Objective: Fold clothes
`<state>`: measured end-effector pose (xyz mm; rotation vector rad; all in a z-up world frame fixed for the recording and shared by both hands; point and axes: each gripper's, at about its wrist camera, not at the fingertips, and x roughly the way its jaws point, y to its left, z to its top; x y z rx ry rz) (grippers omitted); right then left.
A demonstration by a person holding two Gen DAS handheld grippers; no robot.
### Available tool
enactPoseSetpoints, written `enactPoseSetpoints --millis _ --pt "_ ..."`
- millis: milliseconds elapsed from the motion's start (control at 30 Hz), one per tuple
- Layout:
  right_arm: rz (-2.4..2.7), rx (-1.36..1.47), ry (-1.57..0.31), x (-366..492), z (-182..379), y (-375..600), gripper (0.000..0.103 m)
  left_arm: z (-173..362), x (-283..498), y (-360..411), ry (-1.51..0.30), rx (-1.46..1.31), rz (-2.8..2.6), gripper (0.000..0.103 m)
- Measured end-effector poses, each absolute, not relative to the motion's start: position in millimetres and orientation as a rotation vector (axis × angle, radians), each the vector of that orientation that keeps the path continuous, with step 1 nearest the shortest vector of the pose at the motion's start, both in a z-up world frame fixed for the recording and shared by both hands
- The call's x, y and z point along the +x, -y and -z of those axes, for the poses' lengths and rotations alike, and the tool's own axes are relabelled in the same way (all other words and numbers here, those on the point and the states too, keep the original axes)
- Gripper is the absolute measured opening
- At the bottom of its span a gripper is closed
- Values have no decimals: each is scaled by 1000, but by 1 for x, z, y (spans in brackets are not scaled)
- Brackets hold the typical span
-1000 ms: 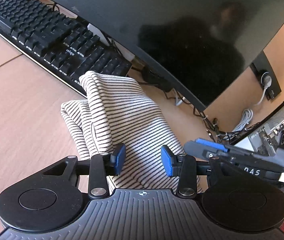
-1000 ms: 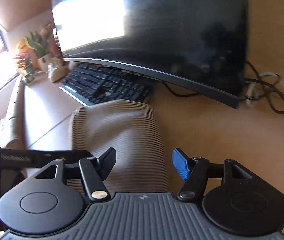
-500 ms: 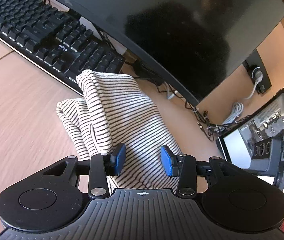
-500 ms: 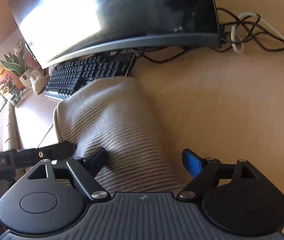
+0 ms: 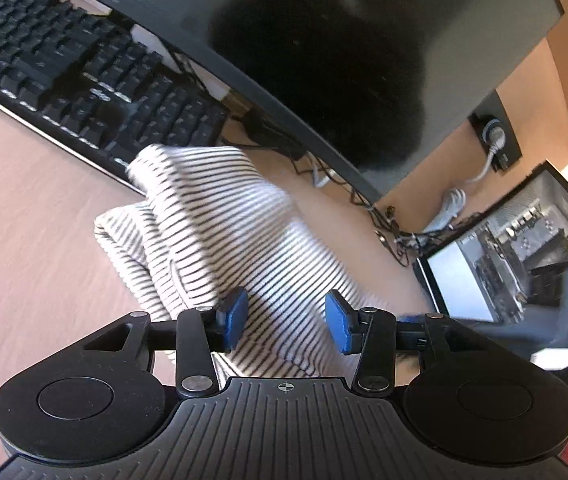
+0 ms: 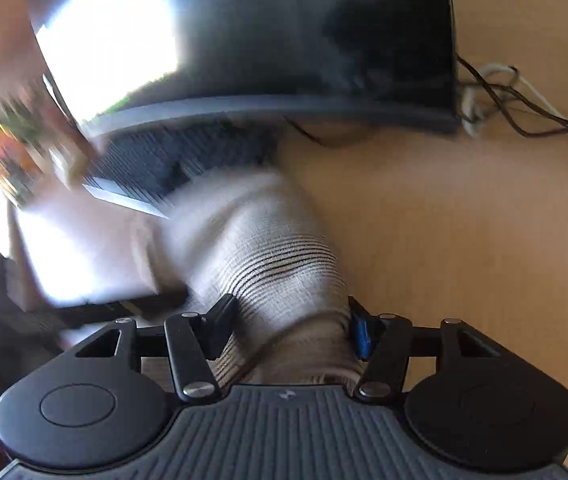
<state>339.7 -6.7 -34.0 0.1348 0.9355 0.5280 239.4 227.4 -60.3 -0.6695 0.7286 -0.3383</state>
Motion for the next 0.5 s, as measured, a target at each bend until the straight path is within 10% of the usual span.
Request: enactPoseSetpoints --millis 500 --pt "-630 -204 -696 305 29 -2 59 50 225 -195 -690 -586 154 48"
